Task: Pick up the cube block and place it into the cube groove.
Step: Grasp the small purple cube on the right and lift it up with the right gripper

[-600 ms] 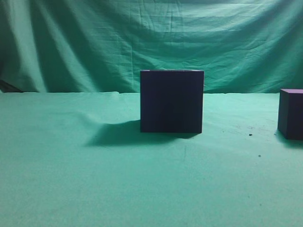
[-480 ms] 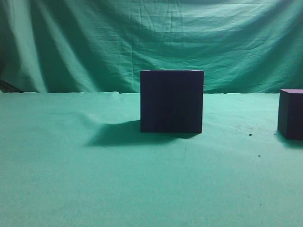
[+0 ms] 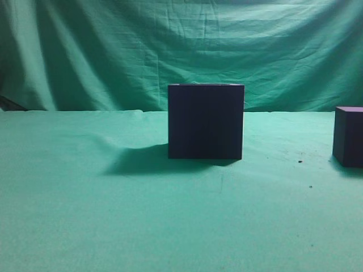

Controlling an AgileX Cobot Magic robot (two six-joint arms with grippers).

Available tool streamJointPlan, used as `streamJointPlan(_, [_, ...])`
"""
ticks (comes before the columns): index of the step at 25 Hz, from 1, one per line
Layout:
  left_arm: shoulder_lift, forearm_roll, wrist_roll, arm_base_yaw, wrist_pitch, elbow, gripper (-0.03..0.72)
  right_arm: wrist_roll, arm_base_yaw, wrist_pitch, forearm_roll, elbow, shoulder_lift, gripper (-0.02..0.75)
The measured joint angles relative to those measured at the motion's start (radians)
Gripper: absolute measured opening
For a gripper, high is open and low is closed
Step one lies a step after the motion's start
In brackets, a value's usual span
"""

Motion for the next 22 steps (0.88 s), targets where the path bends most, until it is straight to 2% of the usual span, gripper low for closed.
streamJointPlan(11, [0.000, 0.000, 0.000, 0.000, 0.000, 0.000, 0.000, 0.000, 0.000, -0.011, 0.006, 0.000, 0.000, 0.048])
streamJointPlan(16, [0.000, 0.000, 0.000, 0.000, 0.000, 0.000, 0.000, 0.004, 0.000, -0.141, 0.098, 0.000, 0.000, 0.048])
streamJointPlan(22, [0.000, 0.000, 0.000, 0.000, 0.000, 0.000, 0.000, 0.010, 0.000, -0.316, 0.138, 0.000, 0.000, 0.048])
